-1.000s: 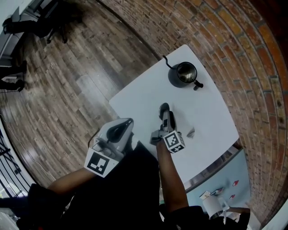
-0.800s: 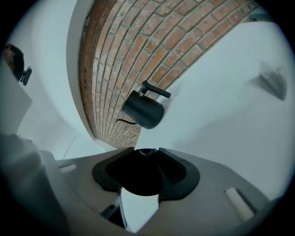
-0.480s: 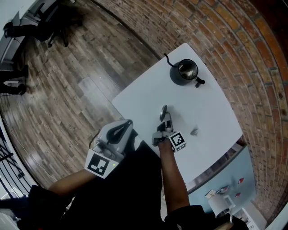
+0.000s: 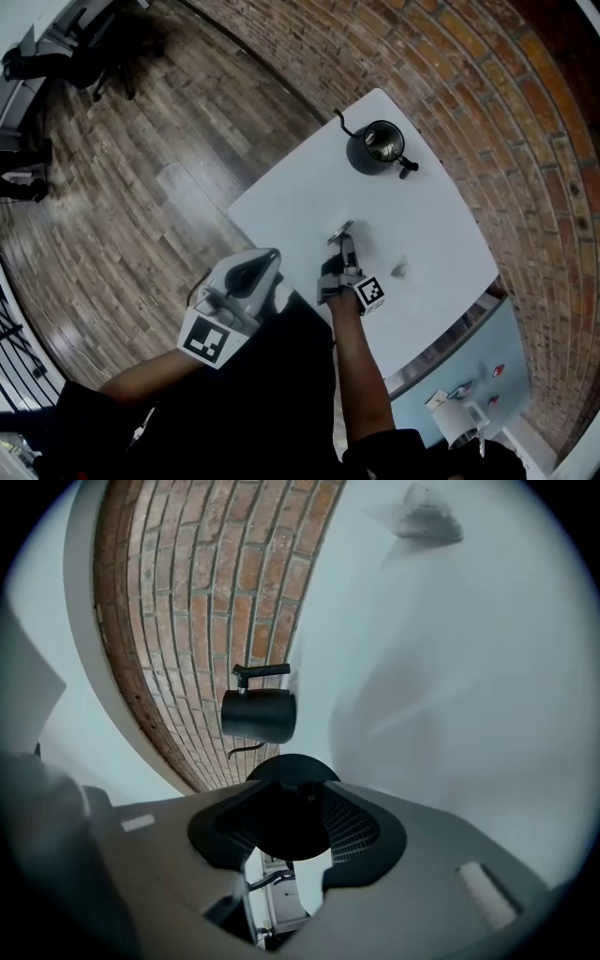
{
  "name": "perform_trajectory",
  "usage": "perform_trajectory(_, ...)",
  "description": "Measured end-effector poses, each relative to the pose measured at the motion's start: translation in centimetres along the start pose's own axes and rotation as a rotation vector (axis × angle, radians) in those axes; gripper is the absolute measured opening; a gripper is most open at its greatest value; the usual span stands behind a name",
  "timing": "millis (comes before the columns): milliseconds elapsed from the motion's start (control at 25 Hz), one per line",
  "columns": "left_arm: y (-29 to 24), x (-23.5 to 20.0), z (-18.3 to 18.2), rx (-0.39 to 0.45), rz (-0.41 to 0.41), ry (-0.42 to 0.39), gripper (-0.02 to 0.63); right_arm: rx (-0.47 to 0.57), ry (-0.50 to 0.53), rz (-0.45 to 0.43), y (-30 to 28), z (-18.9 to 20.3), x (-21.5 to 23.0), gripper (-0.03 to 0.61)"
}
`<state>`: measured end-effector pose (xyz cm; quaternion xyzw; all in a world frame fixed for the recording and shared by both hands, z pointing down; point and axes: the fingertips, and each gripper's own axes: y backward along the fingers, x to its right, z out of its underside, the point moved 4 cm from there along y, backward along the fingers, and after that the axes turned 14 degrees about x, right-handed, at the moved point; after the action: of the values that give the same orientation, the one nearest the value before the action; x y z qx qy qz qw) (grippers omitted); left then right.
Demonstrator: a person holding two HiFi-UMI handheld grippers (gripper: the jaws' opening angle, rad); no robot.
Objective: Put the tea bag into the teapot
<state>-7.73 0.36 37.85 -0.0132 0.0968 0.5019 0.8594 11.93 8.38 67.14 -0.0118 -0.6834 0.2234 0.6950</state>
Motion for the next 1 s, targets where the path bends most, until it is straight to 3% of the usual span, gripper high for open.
perform_trajectory(240,0.4,0.4,0.2,-0.012,0.016,-0.013,0.000,0.051,-0.077,0.023,1.5,-1.0,1.2,0.167)
perform_trajectory(360,0.3,0.7,0.3,-0.018,0.026,-0.015,0.000,0.116,-0.108,0.070,2.8,-2.5,3.0,0.089)
perform_trajectory(440,0.3,0.9,0.4,-0.024,0.034,-0.015,0.000,0.132,-0.109,0.062,3.5,-3.2,3.5,0.104)
perform_trajectory(560,0.1,1.5,0.4,-0.022,0.050,-0.009,0.000,0.122,-0.091,0.024,4.0,-3.4,3.1,0.163)
perform_trajectory(840,-0.9,3.7,0.3,-0.010,0.110,-0.005,0.000,0.156,0.004,0.018,6.6,-5.4,2.4,0.163)
perform_trajectory(1000,-1.6,4.7,0.4,-0.005,0.145,0.001,0.000,0.232,0.087,0.047,8.1,-8.3,2.3,0.161)
